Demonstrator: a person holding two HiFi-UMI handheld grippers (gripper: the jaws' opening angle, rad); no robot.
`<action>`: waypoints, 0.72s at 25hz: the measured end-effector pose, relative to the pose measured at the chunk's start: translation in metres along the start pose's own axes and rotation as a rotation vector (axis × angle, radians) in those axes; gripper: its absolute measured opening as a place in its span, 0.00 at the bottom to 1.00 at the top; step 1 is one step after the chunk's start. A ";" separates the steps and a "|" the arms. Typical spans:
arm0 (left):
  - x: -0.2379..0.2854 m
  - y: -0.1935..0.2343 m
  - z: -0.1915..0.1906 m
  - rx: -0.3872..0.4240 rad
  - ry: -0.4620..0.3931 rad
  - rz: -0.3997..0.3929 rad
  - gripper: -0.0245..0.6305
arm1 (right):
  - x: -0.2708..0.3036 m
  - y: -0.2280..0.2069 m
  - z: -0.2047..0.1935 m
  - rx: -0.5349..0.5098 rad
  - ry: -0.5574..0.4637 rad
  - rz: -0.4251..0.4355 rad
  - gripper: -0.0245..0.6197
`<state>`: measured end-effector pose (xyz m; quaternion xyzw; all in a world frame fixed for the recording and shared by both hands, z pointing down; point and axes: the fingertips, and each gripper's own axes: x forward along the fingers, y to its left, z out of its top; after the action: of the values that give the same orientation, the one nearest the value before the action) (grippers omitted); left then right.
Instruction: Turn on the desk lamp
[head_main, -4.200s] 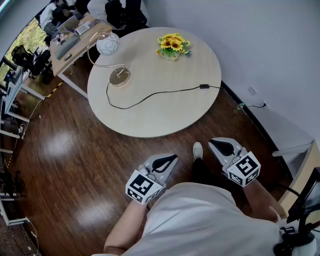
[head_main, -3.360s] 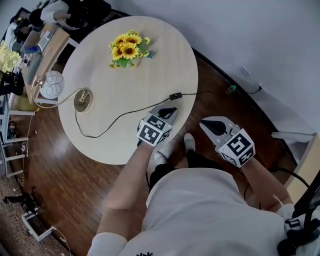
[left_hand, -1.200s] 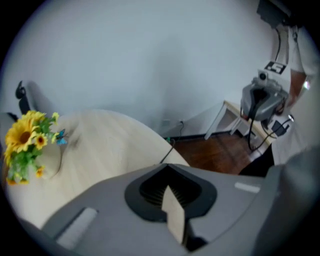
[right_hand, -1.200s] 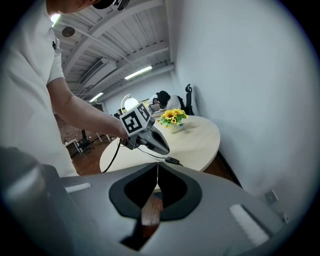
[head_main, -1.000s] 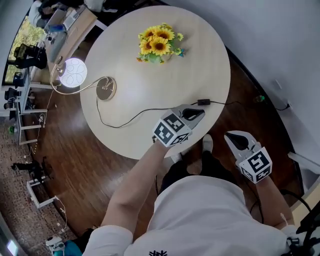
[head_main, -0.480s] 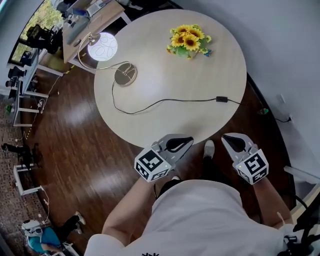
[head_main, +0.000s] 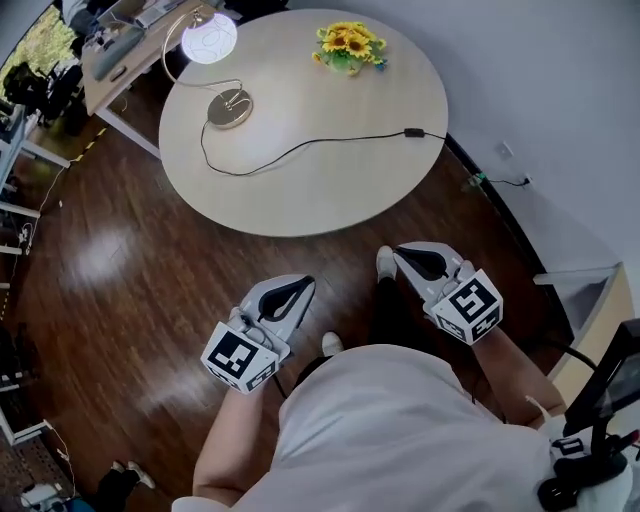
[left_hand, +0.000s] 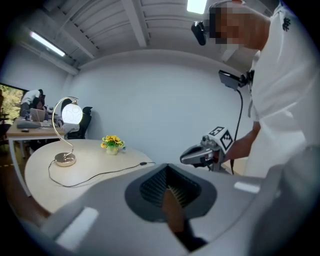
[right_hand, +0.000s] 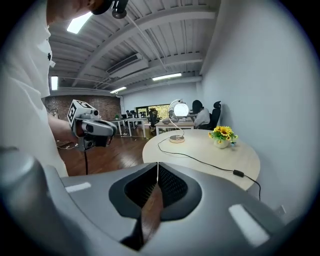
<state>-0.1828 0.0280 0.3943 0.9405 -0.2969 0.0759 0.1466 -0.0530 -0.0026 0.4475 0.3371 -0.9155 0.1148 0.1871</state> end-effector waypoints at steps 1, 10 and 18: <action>-0.016 -0.005 -0.005 -0.002 0.004 -0.008 0.07 | -0.003 0.017 0.001 0.016 -0.005 -0.009 0.05; -0.100 -0.074 -0.032 -0.019 0.002 -0.075 0.07 | -0.043 0.128 0.004 0.009 -0.009 -0.019 0.05; -0.100 -0.120 -0.028 -0.064 -0.014 -0.105 0.07 | -0.095 0.137 0.016 -0.001 -0.067 -0.062 0.05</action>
<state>-0.1961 0.1840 0.3697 0.9502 -0.2504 0.0522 0.1781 -0.0809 0.1493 0.3815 0.3688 -0.9105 0.0972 0.1599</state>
